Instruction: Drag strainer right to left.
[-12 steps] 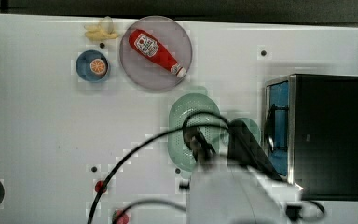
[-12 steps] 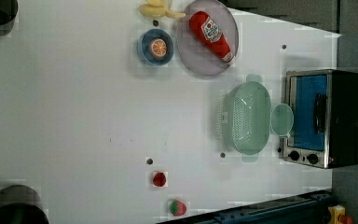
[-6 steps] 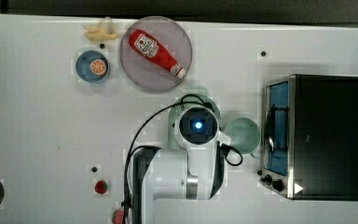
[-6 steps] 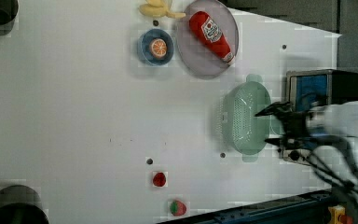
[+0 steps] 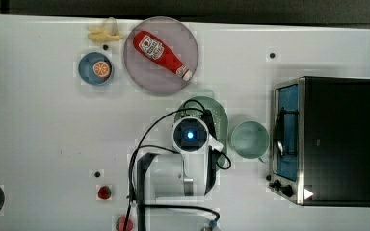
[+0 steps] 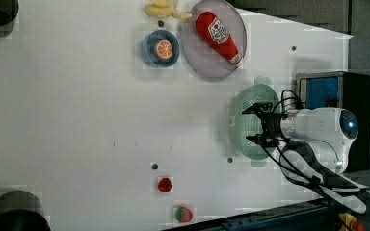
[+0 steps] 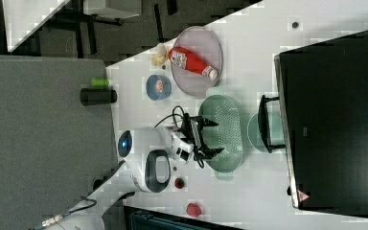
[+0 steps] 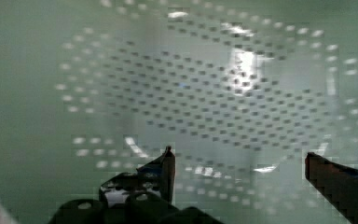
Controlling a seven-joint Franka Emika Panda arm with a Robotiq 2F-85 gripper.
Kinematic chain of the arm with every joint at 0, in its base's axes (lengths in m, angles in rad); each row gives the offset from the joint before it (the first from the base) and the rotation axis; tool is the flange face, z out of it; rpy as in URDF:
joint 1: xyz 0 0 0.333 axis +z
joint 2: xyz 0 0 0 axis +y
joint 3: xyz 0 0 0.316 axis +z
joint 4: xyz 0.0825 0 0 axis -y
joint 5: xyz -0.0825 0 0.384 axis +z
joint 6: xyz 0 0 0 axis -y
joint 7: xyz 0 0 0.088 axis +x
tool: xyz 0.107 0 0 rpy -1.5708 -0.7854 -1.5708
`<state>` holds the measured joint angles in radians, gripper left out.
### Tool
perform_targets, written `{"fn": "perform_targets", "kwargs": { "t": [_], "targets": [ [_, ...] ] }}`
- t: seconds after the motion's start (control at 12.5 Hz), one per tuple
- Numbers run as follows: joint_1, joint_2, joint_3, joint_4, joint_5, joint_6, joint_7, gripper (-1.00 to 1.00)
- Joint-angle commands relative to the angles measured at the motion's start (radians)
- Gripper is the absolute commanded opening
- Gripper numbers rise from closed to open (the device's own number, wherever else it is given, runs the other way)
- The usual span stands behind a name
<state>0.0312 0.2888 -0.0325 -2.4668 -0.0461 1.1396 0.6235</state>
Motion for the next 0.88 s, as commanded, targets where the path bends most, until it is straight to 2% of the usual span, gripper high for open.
{"fn": "perform_targets", "kwargs": {
  "t": [0.08,0.48,0.88],
  "targets": [
    [-0.002,0.047,0.021,0.010,-0.002,0.091,0.132,1.00],
    [0.017,0.083,0.058,0.014,0.000,0.104,0.132,1.00],
    [0.078,0.090,0.069,0.016,0.043,0.095,0.135,1.00]
  ]
}}
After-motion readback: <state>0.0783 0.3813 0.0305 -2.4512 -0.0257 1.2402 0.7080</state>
